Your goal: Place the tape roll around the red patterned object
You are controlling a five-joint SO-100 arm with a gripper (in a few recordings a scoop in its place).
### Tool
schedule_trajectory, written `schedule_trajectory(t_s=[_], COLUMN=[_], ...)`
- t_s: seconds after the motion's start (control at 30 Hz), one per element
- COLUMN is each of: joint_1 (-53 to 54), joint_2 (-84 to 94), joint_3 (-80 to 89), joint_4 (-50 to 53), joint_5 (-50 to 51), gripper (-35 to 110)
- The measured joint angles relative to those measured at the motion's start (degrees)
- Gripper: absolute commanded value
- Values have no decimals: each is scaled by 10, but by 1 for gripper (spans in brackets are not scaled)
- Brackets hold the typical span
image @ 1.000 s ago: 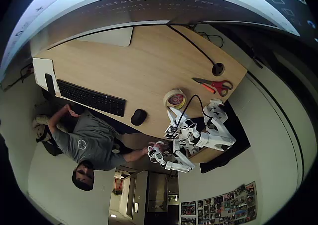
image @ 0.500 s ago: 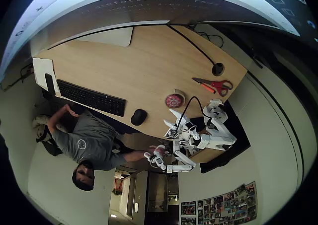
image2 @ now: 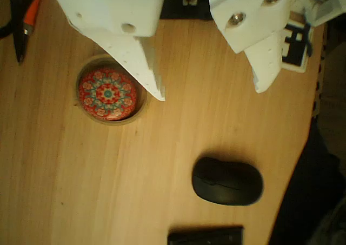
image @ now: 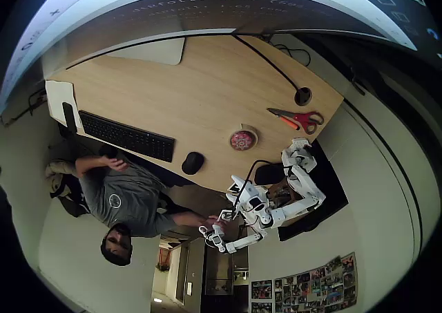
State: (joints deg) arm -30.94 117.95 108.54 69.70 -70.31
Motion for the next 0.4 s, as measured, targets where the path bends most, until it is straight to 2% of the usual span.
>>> schedule_trajectory(t_s=[0.13, 0.4], joint_1=[-25, -39], joint_2=[-11, -17], joint_3=[-51, -59], joint_4=[36, 40], joint_5=[10, 10], gripper=[42, 43])
